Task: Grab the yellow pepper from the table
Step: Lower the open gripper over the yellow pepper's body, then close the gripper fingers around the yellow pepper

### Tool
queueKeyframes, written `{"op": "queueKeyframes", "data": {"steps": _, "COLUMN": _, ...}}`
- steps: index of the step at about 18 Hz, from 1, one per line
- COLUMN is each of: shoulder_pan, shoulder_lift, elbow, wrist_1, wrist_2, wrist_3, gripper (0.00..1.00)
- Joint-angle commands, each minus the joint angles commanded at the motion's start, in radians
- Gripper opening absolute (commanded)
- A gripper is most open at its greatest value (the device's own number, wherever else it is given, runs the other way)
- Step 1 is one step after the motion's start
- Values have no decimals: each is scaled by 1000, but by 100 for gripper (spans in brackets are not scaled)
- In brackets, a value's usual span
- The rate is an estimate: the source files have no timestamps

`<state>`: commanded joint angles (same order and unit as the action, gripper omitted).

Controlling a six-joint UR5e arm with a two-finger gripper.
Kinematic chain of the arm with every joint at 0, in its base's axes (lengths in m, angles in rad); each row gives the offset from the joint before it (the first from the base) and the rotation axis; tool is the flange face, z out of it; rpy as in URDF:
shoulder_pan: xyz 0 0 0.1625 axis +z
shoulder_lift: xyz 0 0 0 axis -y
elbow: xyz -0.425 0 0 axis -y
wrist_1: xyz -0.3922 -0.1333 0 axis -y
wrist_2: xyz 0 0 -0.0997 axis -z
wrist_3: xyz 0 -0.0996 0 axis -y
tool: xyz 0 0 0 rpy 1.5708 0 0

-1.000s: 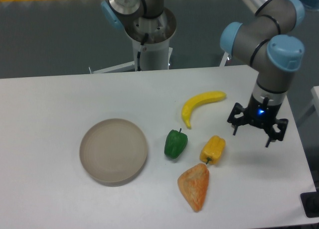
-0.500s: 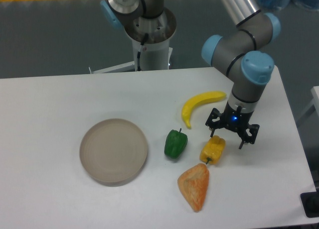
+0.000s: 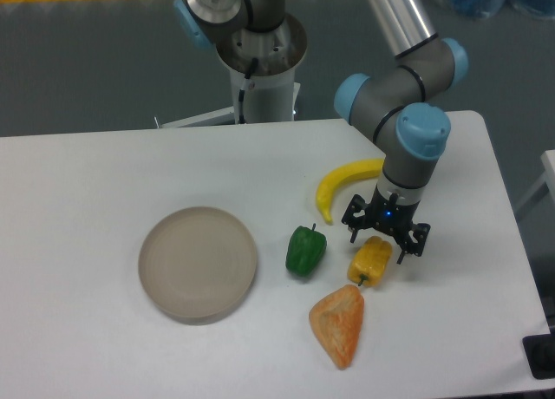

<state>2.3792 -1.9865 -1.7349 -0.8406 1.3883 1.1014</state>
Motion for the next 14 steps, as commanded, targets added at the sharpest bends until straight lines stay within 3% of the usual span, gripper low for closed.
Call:
{"op": "queueKeyframes", "data": {"steps": 3, "shoulder_pan": -3, "shoulder_lift": -14, "elbow": 8, "wrist_1": 2, "wrist_2": 2, "wrist_3": 0, "gripper": 100}}
{"op": "queueKeyframes", "data": {"steps": 4, "shoulder_pan": -2, "shoulder_lift": -14, "elbow": 9, "wrist_1": 0, "wrist_2": 2, "wrist_3": -2, "gripper": 93}}
{"op": "queueKeyframes", "data": {"steps": 5, "shoulder_pan": -2, "shoulder_lift": -12, "elbow": 11, "wrist_1": -2, "wrist_2": 2, "wrist_3": -6, "gripper": 72}}
{"op": "queueKeyframes", "data": {"steps": 6, "shoulder_pan": -2, "shoulder_lift": -11, "elbow": 11, "wrist_1": -2, "wrist_2": 2, "wrist_3": -12, "gripper": 45}}
{"op": "queueKeyframes", "data": {"steps": 7, "shoulder_pan": -2, "shoulder_lift": -11, "elbow": 14, "wrist_1": -2, "wrist_2": 2, "wrist_3": -12, "gripper": 40}}
{"op": "queueKeyframes", "data": {"steps": 14, "shoulder_pan": -2, "shoulder_lift": -8, "elbow": 40, "wrist_1": -5, "wrist_2": 0, "wrist_3": -12, "gripper": 40}}
